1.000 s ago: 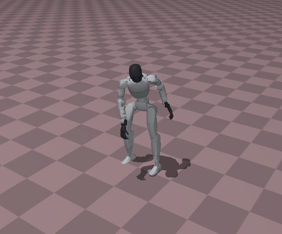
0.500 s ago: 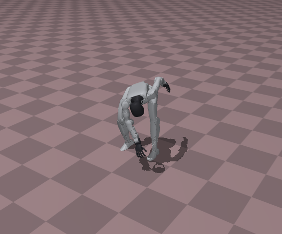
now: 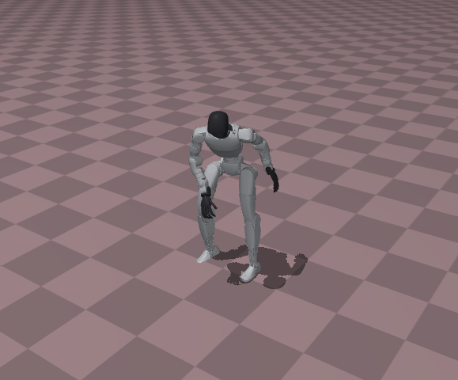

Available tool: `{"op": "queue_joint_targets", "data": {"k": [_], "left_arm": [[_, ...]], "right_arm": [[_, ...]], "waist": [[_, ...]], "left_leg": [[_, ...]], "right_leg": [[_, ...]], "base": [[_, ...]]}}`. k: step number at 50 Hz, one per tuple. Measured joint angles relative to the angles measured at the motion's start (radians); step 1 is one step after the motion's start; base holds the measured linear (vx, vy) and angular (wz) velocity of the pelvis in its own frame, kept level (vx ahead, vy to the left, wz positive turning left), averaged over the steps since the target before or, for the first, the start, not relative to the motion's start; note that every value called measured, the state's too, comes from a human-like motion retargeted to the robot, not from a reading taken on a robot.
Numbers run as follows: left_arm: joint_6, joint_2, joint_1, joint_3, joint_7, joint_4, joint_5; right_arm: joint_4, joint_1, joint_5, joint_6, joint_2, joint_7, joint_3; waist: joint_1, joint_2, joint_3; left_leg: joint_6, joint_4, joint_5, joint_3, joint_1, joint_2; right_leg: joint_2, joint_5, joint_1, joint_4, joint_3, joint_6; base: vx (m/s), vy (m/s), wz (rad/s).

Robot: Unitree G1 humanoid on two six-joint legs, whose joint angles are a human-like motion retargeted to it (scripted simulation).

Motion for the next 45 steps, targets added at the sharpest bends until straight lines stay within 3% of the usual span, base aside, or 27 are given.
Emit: {"op": "queue_joint_targets", "data": {"k": [2,8,15,25,37,45], "left_arm": [[-0.003,0.005,-0.027,0.022,0.06,0.01,-0.083],[-0.001,-0.036,-0.071,0.074,0.073,0.092,-0.079],[0.027,-0.026,-0.125,0.005,0.05,0.123,-0.043],[0.056,-0.033,-0.184,-0.032,0.018,0.153,0.031],[0.08,-0.061,-0.124,-0.115,-0.039,0.184,0.187],[0.085,-0.063,-0.09,-0.118,-0.046,0.12,0.279]], "right_arm": [[0.034,0.073,0.039,0.01,0.023,-0.009,0.002],[0.123,0.344,0.134,-0.002,0.034,0.113,-0.109],[0.282,0.501,0.241,0.024,0.021,0.215,-0.27],[0.436,0.551,0.254,0.073,0.01,0.28,-0.385],[0.392,0.657,0.202,0.06,-0.012,0.325,-0.403],[0.317,0.723,0.203,0.052,-0.025,0.334,-0.447]], "waist": [[0.0,0.002,-0.068],[-0.018,0.0,-0.206],[-0.072,0.014,-0.327],[-0.133,0.041,-0.351],[-0.224,0.08,-0.44],[-0.237,0.094,-0.448]], "left_leg": [[0.011,-0.021,0.003,0.008,0.057,0.04],[0.043,-0.021,-0.093,0.124,0.306,0.016],[0.06,-0.021,-0.159,0.203,0.502,-0.007],[0.064,-0.021,-0.223,0.324,0.685,-0.008],[0.06,-0.021,-0.25,0.41,0.726,-0.002],[0.057,-0.021,-0.265,0.433,0.763,0.0]], "right_leg": [[0.066,0.049,0.107,-0.167,0.014,-0.028],[0.055,0.026,0.322,-0.227,0.109,0.0],[0.044,0.006,0.499,-0.291,0.185,0.02],[0.059,0.007,0.651,-0.378,0.292,0.027],[0.077,0.005,0.638,-0.374,0.374,0.026],[0.082,-0.004,0.661,-0.369,0.389,0.023]], "base": [[0.16,0.01,-1.1],[0.24,0.16,-0.88],[0.18,0.1,-0.65],[0.1,0.04,-0.67],[0.06,0.01,-0.37],[0.08,0.0,-0.13]]}}
